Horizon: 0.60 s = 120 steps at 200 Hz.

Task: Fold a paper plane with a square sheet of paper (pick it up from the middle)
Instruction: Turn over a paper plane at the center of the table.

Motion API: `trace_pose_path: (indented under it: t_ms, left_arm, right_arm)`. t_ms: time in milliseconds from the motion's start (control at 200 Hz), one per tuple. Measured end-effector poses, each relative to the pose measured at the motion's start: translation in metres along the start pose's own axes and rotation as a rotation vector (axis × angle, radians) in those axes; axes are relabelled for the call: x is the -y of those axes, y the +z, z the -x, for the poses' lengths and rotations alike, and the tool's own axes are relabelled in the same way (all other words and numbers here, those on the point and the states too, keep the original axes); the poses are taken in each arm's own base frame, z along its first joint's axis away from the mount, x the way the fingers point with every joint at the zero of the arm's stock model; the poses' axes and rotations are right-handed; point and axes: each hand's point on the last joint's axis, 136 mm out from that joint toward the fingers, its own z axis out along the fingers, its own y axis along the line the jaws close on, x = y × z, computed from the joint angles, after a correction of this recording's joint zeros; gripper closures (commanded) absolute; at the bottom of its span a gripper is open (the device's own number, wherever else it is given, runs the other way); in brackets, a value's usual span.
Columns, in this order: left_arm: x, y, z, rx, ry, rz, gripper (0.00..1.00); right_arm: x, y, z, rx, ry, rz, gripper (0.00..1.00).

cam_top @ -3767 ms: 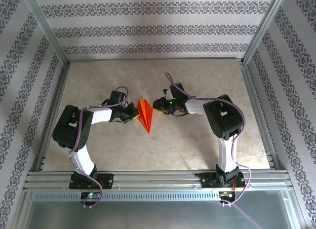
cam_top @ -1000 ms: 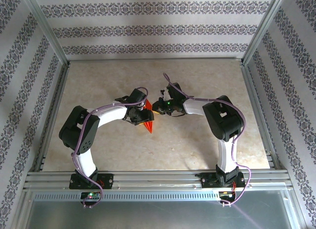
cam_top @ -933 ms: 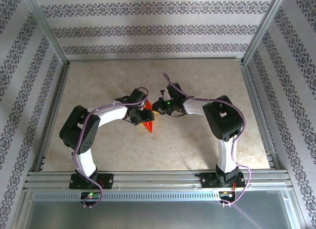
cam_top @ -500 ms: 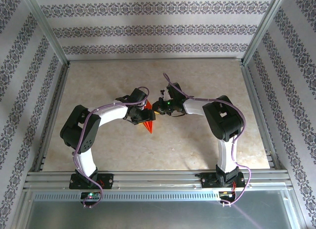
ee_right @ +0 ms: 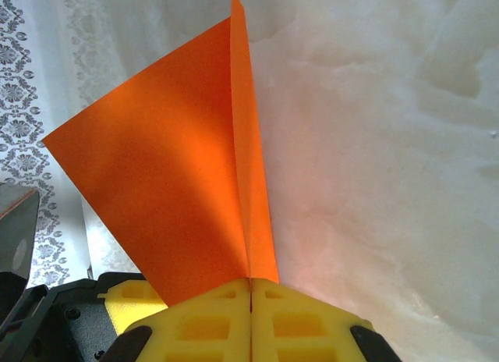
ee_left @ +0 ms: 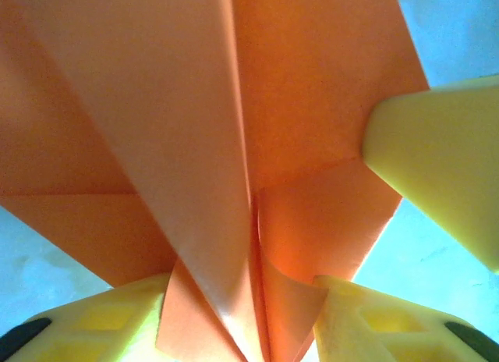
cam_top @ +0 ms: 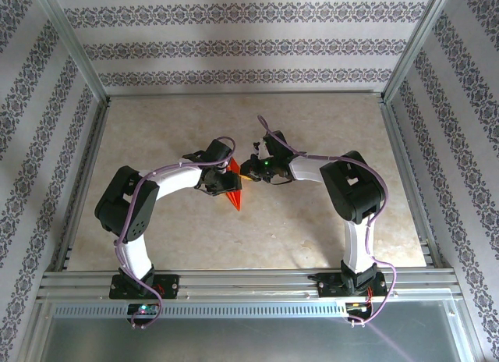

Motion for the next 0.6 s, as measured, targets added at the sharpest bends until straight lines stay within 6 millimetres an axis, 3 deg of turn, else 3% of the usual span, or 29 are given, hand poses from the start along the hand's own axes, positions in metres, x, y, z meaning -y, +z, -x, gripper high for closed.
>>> trace_pose_path:
  t_ms: [600]
  left_arm:
    - [0.0021, -0.0004, 0.0057, 0.013, -0.033, 0.004, 0.72]
  right_arm:
    - [0.0, 0.0, 0.0, 0.0, 0.0, 0.0, 0.93]
